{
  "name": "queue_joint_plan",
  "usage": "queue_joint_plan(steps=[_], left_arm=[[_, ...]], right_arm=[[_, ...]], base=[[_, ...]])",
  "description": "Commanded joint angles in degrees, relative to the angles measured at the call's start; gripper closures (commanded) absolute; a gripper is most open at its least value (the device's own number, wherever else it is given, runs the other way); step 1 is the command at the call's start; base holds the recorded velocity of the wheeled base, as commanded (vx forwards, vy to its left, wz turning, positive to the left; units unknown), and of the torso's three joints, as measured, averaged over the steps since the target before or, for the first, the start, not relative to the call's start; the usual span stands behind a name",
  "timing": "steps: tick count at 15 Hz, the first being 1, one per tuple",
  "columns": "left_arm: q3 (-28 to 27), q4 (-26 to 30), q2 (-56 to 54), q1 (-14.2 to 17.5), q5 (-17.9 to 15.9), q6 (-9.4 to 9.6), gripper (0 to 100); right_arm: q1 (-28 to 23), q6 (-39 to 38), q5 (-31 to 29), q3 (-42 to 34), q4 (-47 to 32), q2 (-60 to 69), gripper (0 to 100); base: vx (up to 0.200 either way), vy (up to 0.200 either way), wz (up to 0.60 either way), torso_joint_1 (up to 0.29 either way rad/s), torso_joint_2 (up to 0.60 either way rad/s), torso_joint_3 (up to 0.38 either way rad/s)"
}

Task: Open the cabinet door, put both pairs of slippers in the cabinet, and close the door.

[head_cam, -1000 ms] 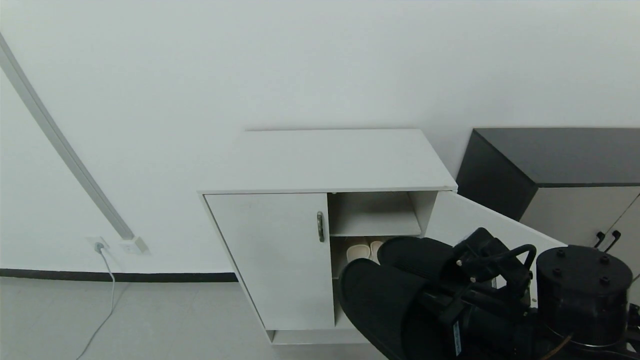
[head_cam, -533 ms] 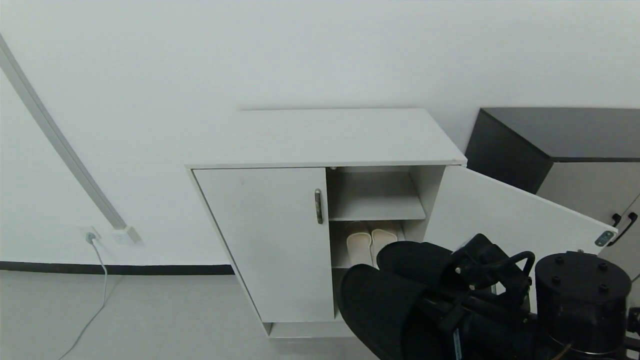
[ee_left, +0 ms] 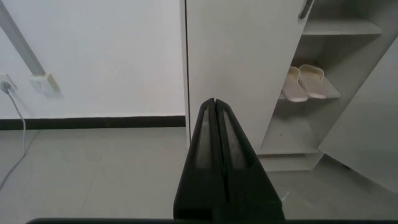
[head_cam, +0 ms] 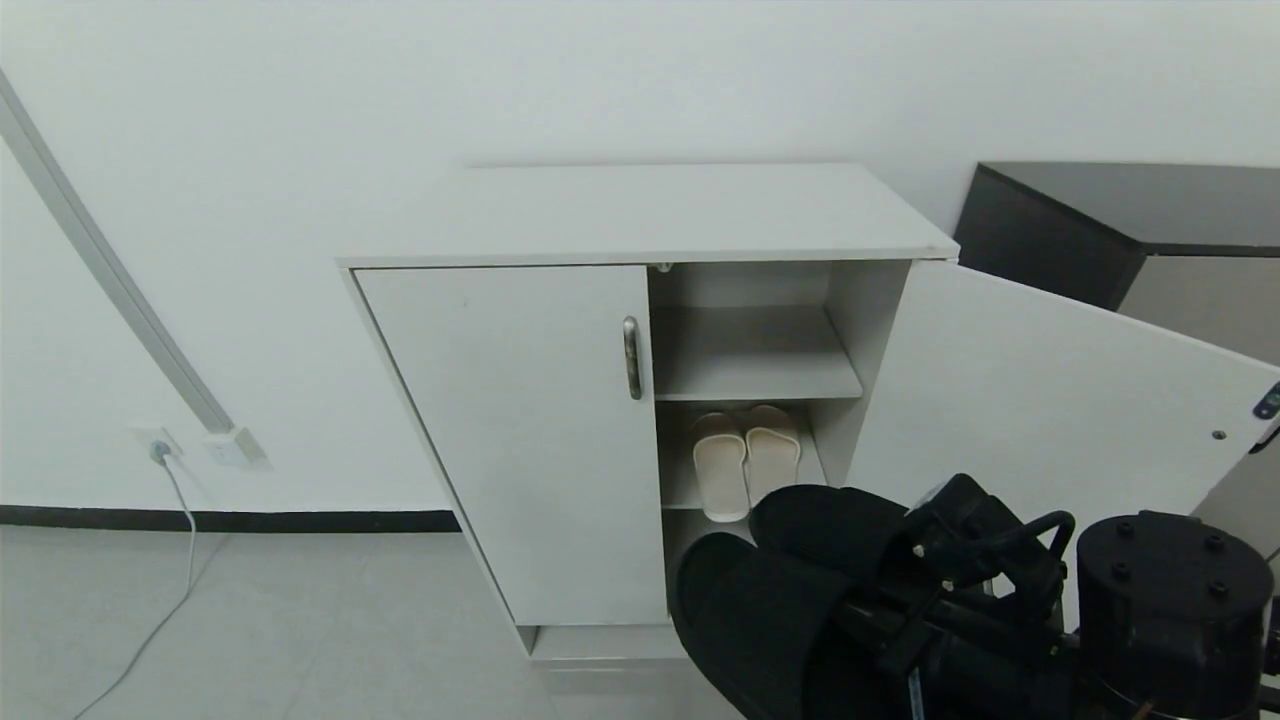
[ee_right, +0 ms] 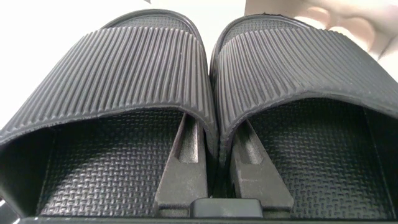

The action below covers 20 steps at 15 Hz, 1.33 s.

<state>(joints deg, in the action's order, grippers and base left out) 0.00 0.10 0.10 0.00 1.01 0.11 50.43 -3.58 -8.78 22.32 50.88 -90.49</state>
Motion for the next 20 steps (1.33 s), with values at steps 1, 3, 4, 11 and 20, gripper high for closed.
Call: queue_joint_plan(steps=[1,3,4,11,20], left_arm=[[0.0,0.0,0.1,0.0,0.0,-0.02,100],[0.0,0.0,0.1,0.0,0.0,-0.02,100],[0.0,0.0,0.0,0.0,0.0,-0.02,100],[0.0,0.0,0.1,0.0,0.0,-0.02,100],[0.0,0.0,0.1,0.0,0.1,-0.11,100]], right_arm=[[0.0,0.0,0.0,0.0,0.0,-0.2,100],[0.0,0.0,0.0,0.0,0.0,-0.5,100],[0.1,0.0,0.0,-0.1,0.0,-0.7,100],[0.5,0.0,0.1,-0.1,0.0,-0.7,100],[0.1,0.0,0.1,0.1,0.1,-1.4,100]], base=[[0.0,0.0,0.0,-0.144,0.48,0.315],[0.0,0.0,0.0,-0.137,0.48,0.33],[0.0,0.0,0.0,-0.119,0.47,0.339],[0.0,0.0,0.0,-0.081,0.45,0.364],[0.0,0.0,0.0,-0.005,0.14,0.128]])
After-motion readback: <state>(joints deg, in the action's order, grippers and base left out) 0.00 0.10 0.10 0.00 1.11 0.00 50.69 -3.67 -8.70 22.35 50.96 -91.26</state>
